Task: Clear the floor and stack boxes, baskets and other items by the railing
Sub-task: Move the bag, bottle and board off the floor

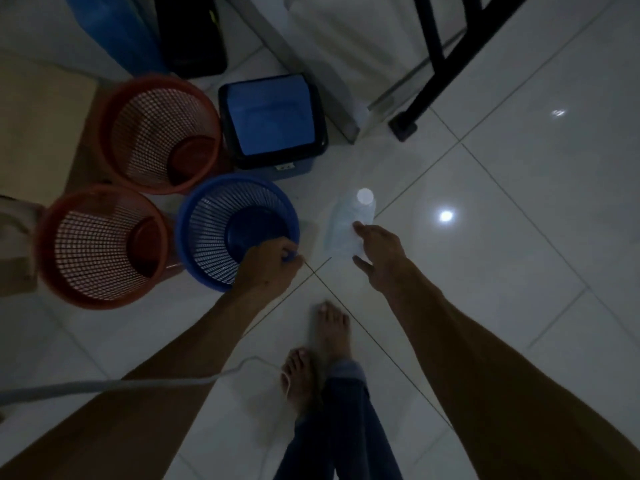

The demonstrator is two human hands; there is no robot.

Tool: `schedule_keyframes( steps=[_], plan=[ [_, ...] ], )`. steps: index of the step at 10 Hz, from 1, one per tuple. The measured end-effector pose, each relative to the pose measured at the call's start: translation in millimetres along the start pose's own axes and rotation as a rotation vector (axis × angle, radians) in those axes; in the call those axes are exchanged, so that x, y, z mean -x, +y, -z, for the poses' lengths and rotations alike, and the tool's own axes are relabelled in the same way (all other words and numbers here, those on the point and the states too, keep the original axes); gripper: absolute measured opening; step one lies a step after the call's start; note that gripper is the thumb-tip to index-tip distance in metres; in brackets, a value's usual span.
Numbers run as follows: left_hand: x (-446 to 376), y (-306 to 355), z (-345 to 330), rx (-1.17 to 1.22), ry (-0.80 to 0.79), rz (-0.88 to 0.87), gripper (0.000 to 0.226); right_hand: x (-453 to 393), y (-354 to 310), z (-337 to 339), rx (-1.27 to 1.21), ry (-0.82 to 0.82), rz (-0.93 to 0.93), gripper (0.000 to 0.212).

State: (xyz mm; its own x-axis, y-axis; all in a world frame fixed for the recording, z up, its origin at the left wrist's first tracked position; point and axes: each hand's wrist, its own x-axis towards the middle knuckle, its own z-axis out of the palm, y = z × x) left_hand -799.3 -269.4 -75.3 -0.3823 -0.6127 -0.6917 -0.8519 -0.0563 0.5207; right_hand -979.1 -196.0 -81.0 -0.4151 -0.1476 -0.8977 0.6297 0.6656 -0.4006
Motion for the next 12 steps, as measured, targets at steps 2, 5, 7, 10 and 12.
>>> schedule_keyframes(
  steps=[2,5,7,10,12],
  plan=[
    [-46,-26,0,-0.012,-0.041,0.048,0.047,-53,-12,-44,-0.113,-0.047,-0.071,0.032],
    [-82,-38,-14,0.011,-0.105,0.074,0.031,-109,9,-65,0.050,-0.110,-0.004,0.044],
    [-82,-45,-11,-0.031,-0.085,0.094,0.029,-107,11,-59,0.241,-0.134,0.044,0.045],
    [-26,4,2,-0.075,-0.072,0.051,0.037,-28,-15,-24,0.607,-0.073,0.264,0.042],
    [68,57,12,-0.024,-0.091,-0.032,0.037,86,-11,41,0.655,0.001,0.520,0.042]
  ],
)
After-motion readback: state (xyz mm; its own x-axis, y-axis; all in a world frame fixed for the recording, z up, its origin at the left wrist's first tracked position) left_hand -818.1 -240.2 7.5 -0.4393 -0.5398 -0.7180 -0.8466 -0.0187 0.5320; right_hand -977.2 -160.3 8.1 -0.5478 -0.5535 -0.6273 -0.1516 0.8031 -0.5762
